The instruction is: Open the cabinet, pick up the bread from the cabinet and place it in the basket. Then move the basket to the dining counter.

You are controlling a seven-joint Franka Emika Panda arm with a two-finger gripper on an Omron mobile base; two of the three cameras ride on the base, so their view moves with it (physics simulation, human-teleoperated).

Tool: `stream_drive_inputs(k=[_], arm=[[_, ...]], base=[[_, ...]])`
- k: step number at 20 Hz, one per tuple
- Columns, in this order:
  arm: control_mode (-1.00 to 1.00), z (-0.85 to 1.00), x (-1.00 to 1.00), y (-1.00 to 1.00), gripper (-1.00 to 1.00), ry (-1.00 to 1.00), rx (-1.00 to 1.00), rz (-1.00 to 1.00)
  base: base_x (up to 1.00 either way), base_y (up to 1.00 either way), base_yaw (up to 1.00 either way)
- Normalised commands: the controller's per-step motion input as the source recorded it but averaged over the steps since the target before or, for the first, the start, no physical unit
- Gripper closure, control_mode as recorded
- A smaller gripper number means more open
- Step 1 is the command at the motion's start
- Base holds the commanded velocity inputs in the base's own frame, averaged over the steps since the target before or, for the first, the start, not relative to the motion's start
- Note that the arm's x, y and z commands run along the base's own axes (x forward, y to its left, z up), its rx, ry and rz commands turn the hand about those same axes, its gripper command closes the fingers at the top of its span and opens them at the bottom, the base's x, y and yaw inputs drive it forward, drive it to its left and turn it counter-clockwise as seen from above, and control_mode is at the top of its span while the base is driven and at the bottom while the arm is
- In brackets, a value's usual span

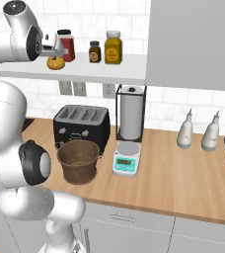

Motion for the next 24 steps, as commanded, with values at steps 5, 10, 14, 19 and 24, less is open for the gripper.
stream_drive_inputs(k=[5, 10, 14, 19, 24], arm=[[-1.00, 0.00, 0.52, -0.12, -1.00, 0.03, -0.02, -0.04], [-1.00, -0.12, 0.16, -0.04, -1.00, 0.10, 0.00, -0.06], [-1.00, -0.17, 0.13, 0.07, -1.00, 0.06, 0.00, 0.00], [-1.00, -0.20, 0.13, 0.02, -1.00, 0.03, 0.00, 0.00], [-1.00, -0.19, 0.09, 0.00, -1.00, 0.01, 0.00, 0.00]], base=[[0.00, 0.00, 0.00], [0.00, 0.00, 0.00], [0.00, 0.00, 0.00], [0.00, 0.00, 0.00], [0.00, 0.00, 0.00]])
